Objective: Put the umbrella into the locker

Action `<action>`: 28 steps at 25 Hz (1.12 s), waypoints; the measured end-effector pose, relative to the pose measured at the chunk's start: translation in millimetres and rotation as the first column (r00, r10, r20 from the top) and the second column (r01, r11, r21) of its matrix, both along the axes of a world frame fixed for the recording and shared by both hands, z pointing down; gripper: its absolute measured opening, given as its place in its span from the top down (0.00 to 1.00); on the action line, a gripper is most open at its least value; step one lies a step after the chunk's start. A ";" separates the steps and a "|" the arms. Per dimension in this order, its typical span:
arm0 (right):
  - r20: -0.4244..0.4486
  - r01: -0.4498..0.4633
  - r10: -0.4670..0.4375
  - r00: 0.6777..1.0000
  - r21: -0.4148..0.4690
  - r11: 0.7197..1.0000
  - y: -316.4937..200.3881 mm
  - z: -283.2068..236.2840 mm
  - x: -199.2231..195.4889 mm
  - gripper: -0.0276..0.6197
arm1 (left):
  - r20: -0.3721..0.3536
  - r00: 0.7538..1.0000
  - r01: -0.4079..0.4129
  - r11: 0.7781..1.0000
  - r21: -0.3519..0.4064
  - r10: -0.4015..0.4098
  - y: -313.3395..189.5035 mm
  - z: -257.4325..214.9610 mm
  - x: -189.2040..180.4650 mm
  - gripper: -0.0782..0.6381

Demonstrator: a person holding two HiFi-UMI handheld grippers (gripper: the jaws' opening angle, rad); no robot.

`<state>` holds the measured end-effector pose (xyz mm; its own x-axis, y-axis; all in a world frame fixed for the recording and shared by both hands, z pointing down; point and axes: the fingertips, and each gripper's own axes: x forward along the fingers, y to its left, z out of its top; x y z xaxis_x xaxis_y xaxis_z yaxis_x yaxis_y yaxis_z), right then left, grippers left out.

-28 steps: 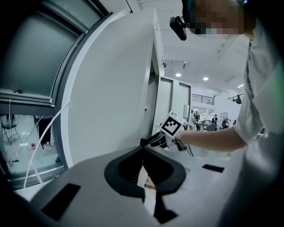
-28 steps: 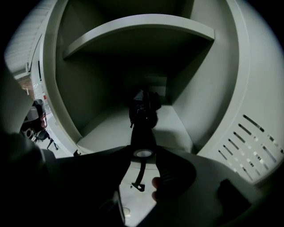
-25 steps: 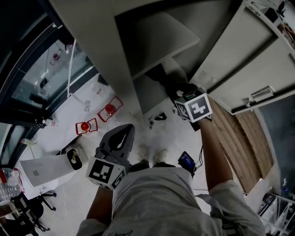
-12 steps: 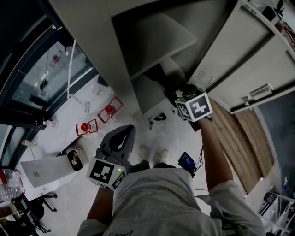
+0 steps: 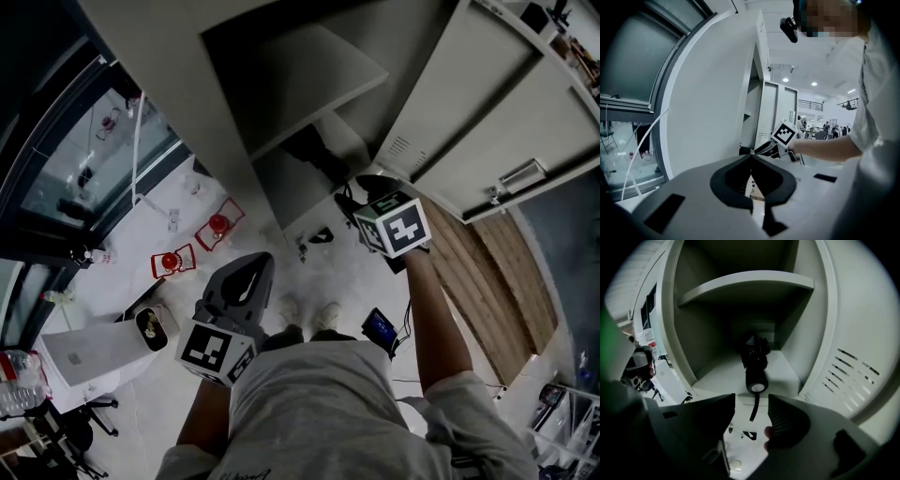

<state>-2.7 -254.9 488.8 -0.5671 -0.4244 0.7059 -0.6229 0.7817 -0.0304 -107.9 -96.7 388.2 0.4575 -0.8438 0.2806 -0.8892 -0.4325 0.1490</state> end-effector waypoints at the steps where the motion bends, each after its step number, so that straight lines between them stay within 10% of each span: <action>1: 0.001 -0.001 0.001 1.000 0.000 1.000 2.9 -0.8 1.9 0.62 | -0.001 1.000 -0.004 1.000 0.001 0.004 -0.2 0.4 1.8 0.87; 28: 0.140 -0.151 0.148 0.979 0.016 0.988 104.2 -32.5 55.8 0.85 | 0.009 0.988 -0.153 0.988 0.021 0.153 -3.4 -5.4 46.5 0.87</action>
<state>53.1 -150.7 456.3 -0.5870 -0.5291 0.6128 -0.7241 0.6817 -0.1051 -61.4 -100.1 382.7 0.5798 -0.7698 0.2668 -0.8132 -0.5668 0.1319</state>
